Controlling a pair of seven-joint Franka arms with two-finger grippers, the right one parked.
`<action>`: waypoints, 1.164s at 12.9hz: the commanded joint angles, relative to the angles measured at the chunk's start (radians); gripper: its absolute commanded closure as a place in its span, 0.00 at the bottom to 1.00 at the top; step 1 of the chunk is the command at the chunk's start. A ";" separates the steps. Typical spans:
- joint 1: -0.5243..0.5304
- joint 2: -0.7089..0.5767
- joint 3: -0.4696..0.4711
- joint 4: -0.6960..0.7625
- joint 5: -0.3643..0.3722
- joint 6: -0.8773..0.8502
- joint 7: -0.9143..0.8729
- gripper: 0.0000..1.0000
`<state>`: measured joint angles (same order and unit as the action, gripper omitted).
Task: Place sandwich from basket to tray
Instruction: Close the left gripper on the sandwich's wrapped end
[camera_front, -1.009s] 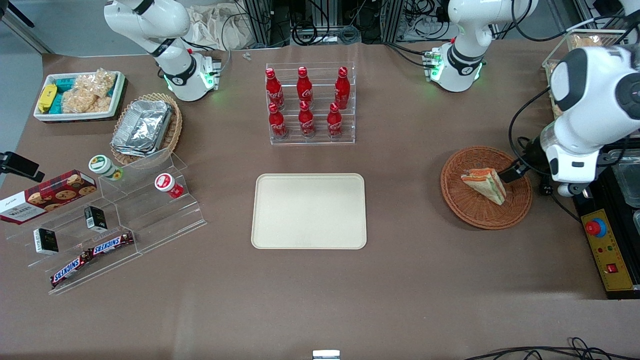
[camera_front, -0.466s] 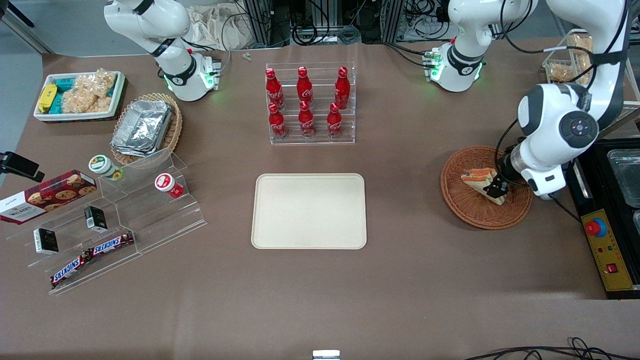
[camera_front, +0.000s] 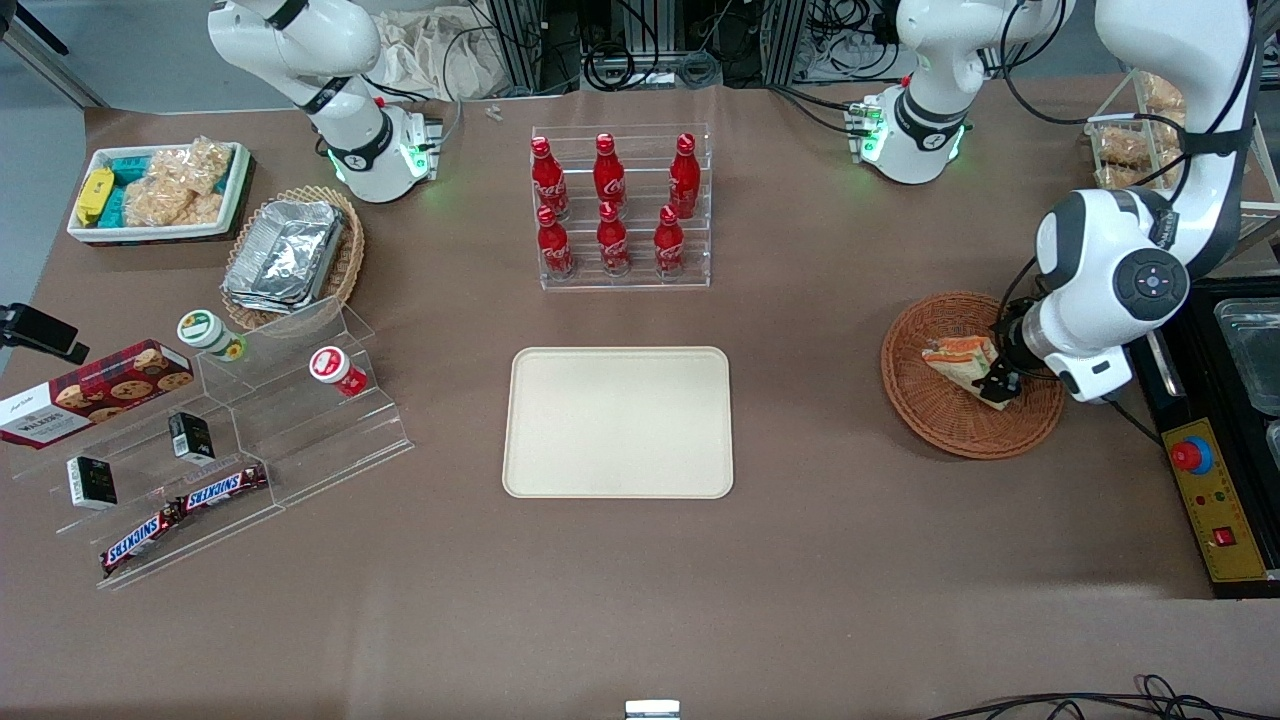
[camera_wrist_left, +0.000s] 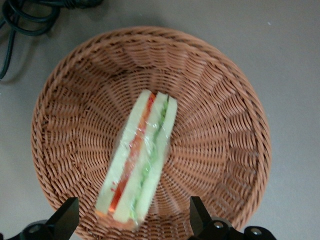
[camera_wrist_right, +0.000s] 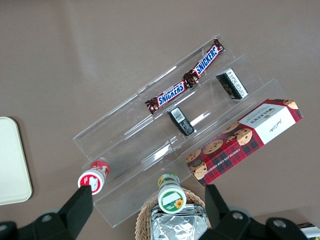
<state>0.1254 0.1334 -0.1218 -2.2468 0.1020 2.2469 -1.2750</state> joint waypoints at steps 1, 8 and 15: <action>0.016 -0.009 -0.010 -0.046 0.021 0.054 -0.024 0.00; 0.017 0.008 -0.009 -0.169 0.019 0.230 -0.026 0.00; 0.013 0.012 -0.012 -0.145 0.019 0.244 -0.015 1.00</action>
<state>0.1325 0.1498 -0.1246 -2.4007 0.1022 2.4765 -1.2750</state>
